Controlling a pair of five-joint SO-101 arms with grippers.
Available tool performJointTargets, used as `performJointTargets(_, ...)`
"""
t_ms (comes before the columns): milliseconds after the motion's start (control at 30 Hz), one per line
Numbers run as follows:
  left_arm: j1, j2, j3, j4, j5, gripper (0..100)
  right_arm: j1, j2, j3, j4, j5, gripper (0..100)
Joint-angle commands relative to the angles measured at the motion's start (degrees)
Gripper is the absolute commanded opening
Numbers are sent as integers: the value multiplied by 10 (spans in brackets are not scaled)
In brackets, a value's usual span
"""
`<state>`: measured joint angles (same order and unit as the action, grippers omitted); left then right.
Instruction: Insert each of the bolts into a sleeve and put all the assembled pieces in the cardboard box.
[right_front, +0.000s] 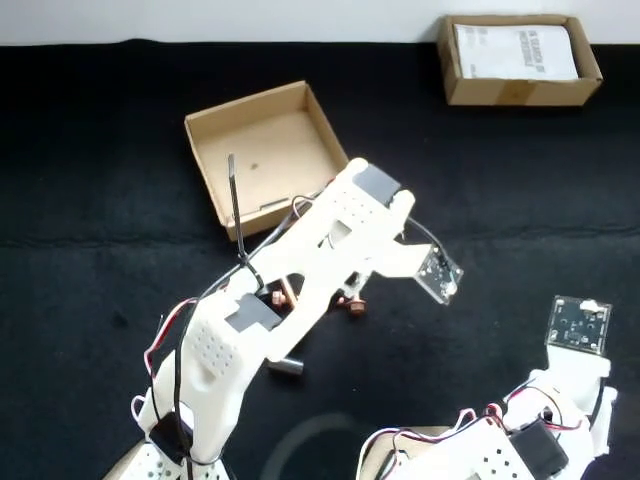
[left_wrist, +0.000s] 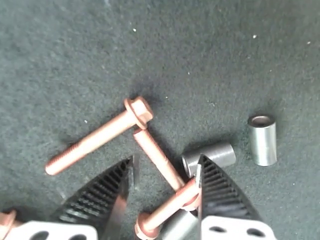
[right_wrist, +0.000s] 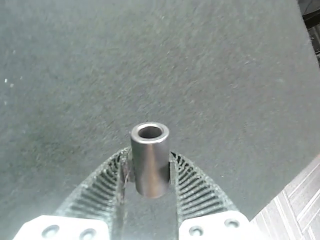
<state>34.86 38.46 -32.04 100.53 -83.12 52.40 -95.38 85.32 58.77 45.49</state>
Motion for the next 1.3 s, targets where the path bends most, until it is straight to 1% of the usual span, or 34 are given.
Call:
performJointTargets(0, 5, -35, -40, -11, -173, 196, 0, -7, 7, -9, 11, 7)
performJointTargets(100, 11, -20, -61, -57, -187, 188, -1, -7, 9, -9, 11, 7)
performJointTargets(200, 25, 21, -95, -111, -187, 141, -3, -7, 7, -9, 11, 7)
performJointTargets(333, 32, 64, -136, -111, -187, 120, -1, -7, 5, -9, 11, 7)
performJointTargets(500, 36, 86, -141, -106, -188, 120, 0, -8, 9, -9, 11, 7)
performJointTargets(700, 34, 50, -141, -28, -191, 122, -4, -8, 10, -9, 11, 7)
performJointTargets(733, 33, 43, -141, -23, -191, 136, -4, -8, 10, -9, 11, 7)
performJointTargets(833, 23, 34, -141, -18, -187, 222, -7, -8, 10, -9, 11, 7)
performJointTargets(867, 21, 35, -141, -18, -187, 238, -8, -8, 10, -9, 11, 7)
performJointTargets(1033, 15, 64, -141, -26, -191, 235, -10, -8, 8, -9, 11, 7)
performJointTargets(1267, 12, 110, -141, -93, -188, 235, -10, -8, 7, -9, 12, 7)
